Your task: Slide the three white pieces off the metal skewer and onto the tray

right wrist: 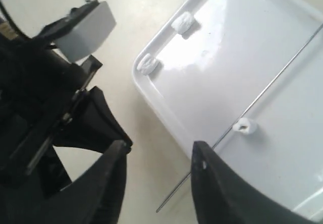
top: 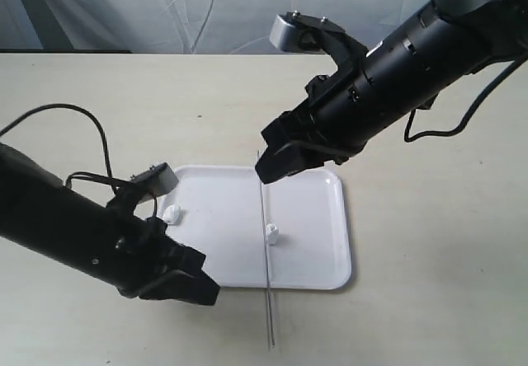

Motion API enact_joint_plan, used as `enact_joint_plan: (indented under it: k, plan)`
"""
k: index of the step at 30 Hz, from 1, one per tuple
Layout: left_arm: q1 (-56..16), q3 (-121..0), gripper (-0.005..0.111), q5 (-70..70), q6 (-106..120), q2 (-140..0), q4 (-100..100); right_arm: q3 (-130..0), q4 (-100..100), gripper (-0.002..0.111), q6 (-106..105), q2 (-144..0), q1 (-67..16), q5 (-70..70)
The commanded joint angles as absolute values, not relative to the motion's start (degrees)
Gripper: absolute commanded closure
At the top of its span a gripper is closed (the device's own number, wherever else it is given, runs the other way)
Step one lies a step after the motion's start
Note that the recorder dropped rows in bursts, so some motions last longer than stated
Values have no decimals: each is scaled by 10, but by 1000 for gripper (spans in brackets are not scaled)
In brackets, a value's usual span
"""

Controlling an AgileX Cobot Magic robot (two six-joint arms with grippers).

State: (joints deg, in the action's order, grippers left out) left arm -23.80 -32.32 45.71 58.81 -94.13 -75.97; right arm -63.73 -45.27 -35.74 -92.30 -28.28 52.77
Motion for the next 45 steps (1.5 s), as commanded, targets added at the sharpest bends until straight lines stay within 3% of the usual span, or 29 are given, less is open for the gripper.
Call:
enact_joint_plan:
  k: [1, 9, 13, 19, 25, 36, 45]
  plan:
    - [-235, -309, 107, 403, 605, -854, -757, -634, -423, 81, -364, -902, -280, 515]
    - [-235, -308, 107, 263, 579, -660, -740, -585, -367, 108, -363, -844, -280, 472]
    - [-235, -308, 107, 199, 487, -574, -628, -552, -338, 109, -357, -808, -280, 439]
    - [-235, -309, 107, 203, 126, -446, -207, -521, -268, 109, -288, -744, -280, 394]
    - [-235, -309, 107, 388, -315, -351, 216, -482, -231, 109, -219, -646, -280, 296]
    - [-235, -289, 107, 417, -329, -208, 309, -356, -136, 109, -141, -411, -280, 206]
    - [-235, -212, 107, 337, -330, -150, 251, -271, 170, 109, 207, -225, -280, 276]
